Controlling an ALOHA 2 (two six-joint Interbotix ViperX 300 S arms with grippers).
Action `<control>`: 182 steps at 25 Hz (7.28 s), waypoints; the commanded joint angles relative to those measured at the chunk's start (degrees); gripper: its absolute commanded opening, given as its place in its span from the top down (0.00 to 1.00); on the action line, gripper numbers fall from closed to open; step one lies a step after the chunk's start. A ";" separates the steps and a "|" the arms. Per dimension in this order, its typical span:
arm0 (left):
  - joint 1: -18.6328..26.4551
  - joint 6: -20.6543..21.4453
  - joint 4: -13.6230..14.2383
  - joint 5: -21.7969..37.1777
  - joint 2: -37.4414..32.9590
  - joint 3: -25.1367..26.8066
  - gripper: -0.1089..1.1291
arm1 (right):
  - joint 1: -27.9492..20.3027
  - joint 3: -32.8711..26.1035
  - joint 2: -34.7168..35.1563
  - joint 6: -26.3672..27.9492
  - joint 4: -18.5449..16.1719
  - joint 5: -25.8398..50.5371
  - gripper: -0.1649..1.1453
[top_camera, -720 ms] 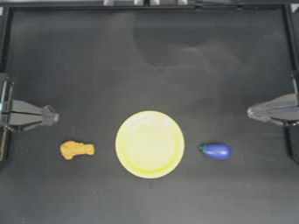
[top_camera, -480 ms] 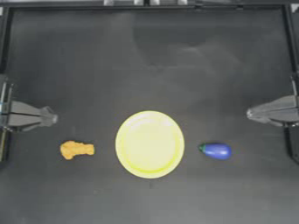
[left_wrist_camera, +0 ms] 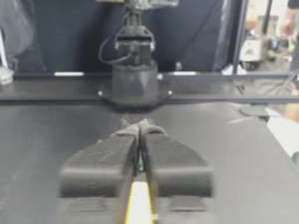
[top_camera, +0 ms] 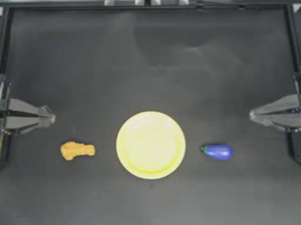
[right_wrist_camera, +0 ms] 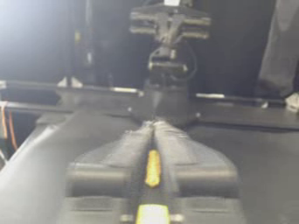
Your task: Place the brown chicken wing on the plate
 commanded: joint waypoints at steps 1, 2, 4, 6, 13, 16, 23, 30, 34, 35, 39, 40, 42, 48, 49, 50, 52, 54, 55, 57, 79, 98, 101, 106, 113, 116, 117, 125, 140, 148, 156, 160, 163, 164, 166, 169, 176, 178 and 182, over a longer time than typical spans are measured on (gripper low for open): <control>0.09 0.18 0.26 0.44 0.53 -1.67 0.02 | 0.00 -0.70 0.18 0.09 -0.18 -0.18 0.02; 0.09 0.18 0.18 1.41 0.53 -1.85 0.06 | 0.00 -0.70 0.18 0.09 -0.18 -0.18 0.06; 0.09 0.09 0.18 3.78 0.62 -2.37 0.13 | 0.00 -0.70 0.18 0.09 -0.18 -0.18 0.14; 0.09 0.09 0.18 6.50 0.62 -3.34 0.10 | 0.00 -0.70 0.18 0.09 -0.09 -0.18 0.14; 3.69 -0.09 0.18 25.58 2.99 -9.40 0.08 | 0.00 -1.14 0.18 0.26 0.79 1.67 0.11; 5.27 -0.18 0.26 34.63 6.15 -12.13 0.08 | 0.00 -1.05 0.18 0.35 1.32 2.02 0.11; 5.54 -1.93 0.00 45.88 13.80 -15.12 0.08 | -1.32 -0.79 0.18 0.44 1.93 2.11 0.11; 3.78 -4.57 -0.09 47.64 17.31 -14.85 0.08 | -1.41 -0.79 0.18 0.44 2.11 2.72 0.11; 2.99 -6.86 -0.09 47.64 19.86 -13.80 0.08 | -1.49 -0.79 0.26 0.53 2.11 2.72 0.11; 2.72 -7.29 -0.09 47.72 20.83 -13.62 0.08 | -1.58 -0.79 0.26 0.53 2.11 2.72 0.11; 1.49 -8.35 -0.09 47.37 25.49 -13.62 0.08 | -2.02 -0.70 0.53 0.53 2.20 2.72 0.11; 1.23 -8.44 -0.09 47.37 27.07 -13.80 0.08 | -2.11 -0.70 0.62 0.53 2.20 2.64 0.11; 0.53 -8.44 -0.09 47.29 29.27 -14.15 0.08 | -2.11 -0.70 0.62 0.53 2.11 2.72 0.11; 0.26 -8.70 -0.09 47.20 34.98 -14.94 0.08 | -2.02 -0.70 0.62 0.70 2.20 2.72 0.11; 0.26 -8.79 0.00 47.20 35.86 -15.12 0.08 | -2.11 -0.70 0.62 0.70 2.20 2.72 0.11; 0.26 -8.79 -0.09 47.11 36.74 -15.29 0.08 | -2.02 -0.62 0.62 0.70 2.20 2.72 0.11; 0.26 -8.79 0.00 46.58 38.32 -15.82 0.08 | -2.11 -0.62 0.62 0.70 2.20 2.72 0.11; 0.26 -8.79 0.18 45.35 40.08 -15.91 0.08 | -2.11 -0.62 0.62 0.70 2.20 2.72 0.11; 0.26 -8.79 0.26 44.56 40.78 -15.91 0.08 | -2.02 -0.62 0.62 0.70 2.20 2.64 0.11; 0.26 -8.79 0.18 43.59 42.28 -16.00 0.08 | -2.02 -0.62 0.62 0.70 2.20 2.64 0.11; -0.70 -9.58 -1.49 46.93 47.55 -18.28 0.73 | -2.02 -0.62 0.18 0.70 2.20 2.37 0.11; 0.88 -8.61 9.49 51.59 47.20 -36.47 0.69 | -2.11 -0.26 0.26 1.05 2.20 2.29 0.11; 1.23 -6.06 9.40 51.59 50.98 -39.55 0.69 | -2.11 -0.26 0.26 0.97 2.37 2.29 0.11; 1.49 -1.49 9.23 50.89 58.18 -45.62 0.69 | -2.02 -0.18 0.26 1.05 2.37 2.20 0.11; 2.29 1.23 9.14 48.08 64.95 -50.19 0.70 | -2.02 -0.09 0.26 0.97 2.37 2.20 0.11; 2.29 1.49 9.05 46.58 66.97 -51.15 0.70 | -2.02 0.09 0.18 1.05 2.37 2.20 0.11; 2.29 1.58 9.05 46.32 67.68 -51.50 0.70 | -2.02 0.09 0.26 1.05 2.37 2.20 0.11; 2.29 1.58 7.47 45.97 71.02 -52.21 0.69 | -2.02 0.35 0.18 1.05 2.37 1.93 0.11; 2.37 2.90 5.27 45.35 72.69 -52.21 0.20 | -2.02 0.44 0.18 1.05 2.90 1.93 0.11; 2.46 2.99 5.10 45.79 72.42 -53.96 0.10 | -2.02 0.53 0.18 1.05 3.08 1.93 0.11; 2.55 4.83 5.27 47.90 70.31 -55.72 0.10 | -2.02 0.62 0.18 1.05 2.99 1.67 0.11; 2.72 4.83 5.27 47.90 67.32 -55.28 0.12 | -2.02 0.70 0.18 0.97 2.99 1.76 0.11; 2.72 4.92 5.36 47.90 64.42 -54.23 0.12 | -2.02 0.70 0.18 0.88 3.08 1.76 0.11; 2.72 4.92 5.36 47.90 63.63 -53.79 0.12 | -2.02 0.70 0.09 0.88 2.99 1.76 0.11; 2.72 4.83 5.27 47.64 61.88 -53.00 0.12 | -2.02 0.70 0.09 0.88 2.99 1.76 0.11; 2.72 4.39 5.27 47.37 58.97 -51.33 0.12 | -2.11 0.70 0.09 0.88 2.99 1.76 0.11; 2.72 4.04 5.01 41.92 50.71 -45.35 0.13 | -2.11 1.05 -1.14 0.97 2.99 1.76 0.11; 2.72 3.60 5.01 39.46 48.34 -43.15 0.13 | -2.11 1.14 -1.41 0.97 3.08 1.85 0.11; 2.64 2.55 5.01 36.39 44.56 -39.90 0.13 | -2.11 1.14 -1.32 0.97 3.08 1.93 0.11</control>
